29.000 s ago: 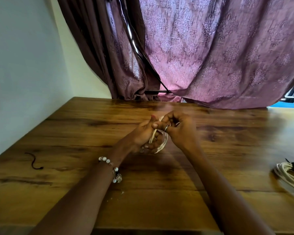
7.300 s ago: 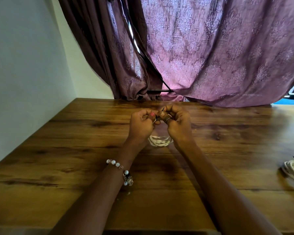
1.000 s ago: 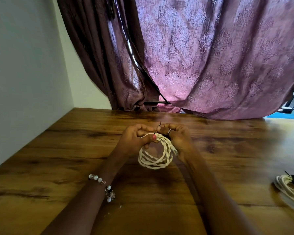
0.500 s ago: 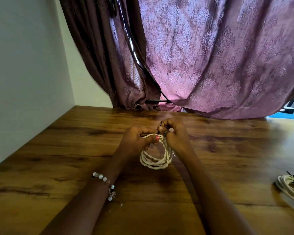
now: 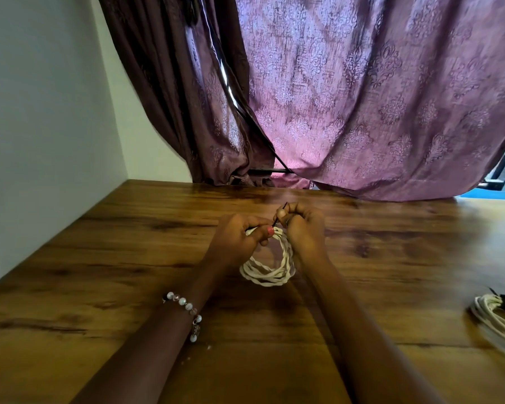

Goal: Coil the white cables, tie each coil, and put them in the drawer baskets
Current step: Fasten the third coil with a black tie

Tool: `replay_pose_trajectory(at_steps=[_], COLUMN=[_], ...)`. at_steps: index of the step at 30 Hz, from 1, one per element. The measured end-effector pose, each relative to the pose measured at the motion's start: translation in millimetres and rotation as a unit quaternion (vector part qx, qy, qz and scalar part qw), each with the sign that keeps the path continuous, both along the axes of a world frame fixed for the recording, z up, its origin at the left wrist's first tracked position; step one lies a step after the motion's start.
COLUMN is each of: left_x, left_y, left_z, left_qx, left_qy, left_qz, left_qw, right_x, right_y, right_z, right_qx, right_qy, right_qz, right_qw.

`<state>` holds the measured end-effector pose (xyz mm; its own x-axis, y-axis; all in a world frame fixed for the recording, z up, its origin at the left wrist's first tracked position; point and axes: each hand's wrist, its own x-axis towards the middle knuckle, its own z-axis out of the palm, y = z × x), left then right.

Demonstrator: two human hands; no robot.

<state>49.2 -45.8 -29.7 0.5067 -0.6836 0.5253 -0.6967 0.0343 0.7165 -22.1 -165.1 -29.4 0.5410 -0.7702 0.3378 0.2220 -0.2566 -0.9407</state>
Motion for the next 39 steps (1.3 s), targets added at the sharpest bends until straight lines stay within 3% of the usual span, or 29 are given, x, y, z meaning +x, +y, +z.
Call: replay_pose_trajectory(at_steps=[3, 7, 11, 27, 39], left_x=[-2.0, -0.2, 2.0, -1.9, -4.2], left_y=[-1.9, 2.0, 4.0, 9.1, 8.5], left_z=[-0.2, -3.3, -3.6, 4.2, 5.3], left_qx=[-0.007, -0.020, -0.010, 0.021, 0.034], left_qy=[-0.003, 0.009, 0.001, -0.067, -0.081], left_qz=[0.013, 0.027, 0.033, 0.037, 0.056], left_qw=[1.000, 0.999, 0.999, 0.997, 0.995], right_x=[-5.5, -19.1, -24.0, -32.2, -22.8], right_y=[0.6, -6.9, -14.3, -28.8, -24.3], right_z=[3.2, 8.7, 8.0, 8.8, -0.5], right_qx=[0.004, -0.105, -0.078, -0.173, -0.220], right_qy=[-0.020, 0.005, -0.002, -0.023, -0.047], right_qz=[0.020, 0.125, 0.201, 0.276, 0.214], right_qw=[1.000, 0.986, 0.976, 0.945, 0.951])
